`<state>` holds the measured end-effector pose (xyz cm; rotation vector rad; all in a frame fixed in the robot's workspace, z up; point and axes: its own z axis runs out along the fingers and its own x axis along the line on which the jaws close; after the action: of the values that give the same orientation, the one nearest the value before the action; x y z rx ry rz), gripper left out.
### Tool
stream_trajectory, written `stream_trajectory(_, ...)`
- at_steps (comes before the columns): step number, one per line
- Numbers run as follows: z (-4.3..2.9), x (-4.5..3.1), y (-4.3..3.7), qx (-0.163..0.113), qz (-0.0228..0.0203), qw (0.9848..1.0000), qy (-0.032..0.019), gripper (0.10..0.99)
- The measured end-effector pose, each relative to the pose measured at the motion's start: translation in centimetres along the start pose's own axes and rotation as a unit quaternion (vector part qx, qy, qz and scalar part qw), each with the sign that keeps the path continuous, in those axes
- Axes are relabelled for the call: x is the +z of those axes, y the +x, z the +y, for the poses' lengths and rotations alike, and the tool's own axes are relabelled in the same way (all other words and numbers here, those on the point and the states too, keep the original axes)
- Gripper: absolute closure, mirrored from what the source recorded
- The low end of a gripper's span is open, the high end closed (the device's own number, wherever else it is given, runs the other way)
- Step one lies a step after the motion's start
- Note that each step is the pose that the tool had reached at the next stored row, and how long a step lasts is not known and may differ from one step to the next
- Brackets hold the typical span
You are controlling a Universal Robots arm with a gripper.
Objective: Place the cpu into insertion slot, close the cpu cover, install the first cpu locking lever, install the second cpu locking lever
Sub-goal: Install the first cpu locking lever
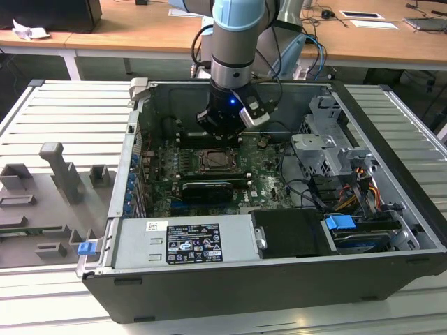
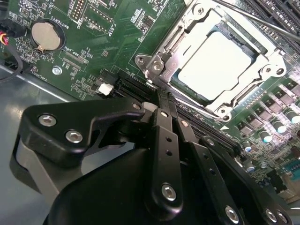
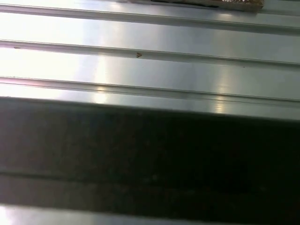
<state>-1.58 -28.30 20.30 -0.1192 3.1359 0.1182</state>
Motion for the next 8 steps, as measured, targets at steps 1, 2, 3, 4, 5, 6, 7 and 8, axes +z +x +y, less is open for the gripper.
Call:
stream_trajectory(1, 0.00, 0.00, 0.00, 0.000, 0.0000, 1.0000, 0.0001, 0.980)
stream_trajectory(2, 0.00, -0.01, 0.00, 0.000, 0.0001, 1.0000, 0.0001, 0.980)
stream_trajectory(3, 0.00, -0.01, 0.00, 0.000, 0.0001, 1.0000, 0.0001, 0.980)
stream_trajectory(4, 0.00, -0.03, 0.01, 0.000, 0.0002, 1.0000, 0.0001, 0.980)
stream_trajectory(5, 0.00, -0.04, 0.01, 0.000, 0.0002, 1.0000, 0.0001, 0.980)
stream_trajectory(6, 0.00, -0.05, 0.01, 0.000, 0.0001, 1.0000, 0.0001, 0.980)
stream_trajectory(7, -0.01, -0.05, 0.00, 0.000, 0.0001, 1.0000, 0.0001, 0.980)
stream_trajectory(8, -0.01, -0.05, 0.01, 0.000, 0.0002, 1.0000, 0.0001, 0.980)
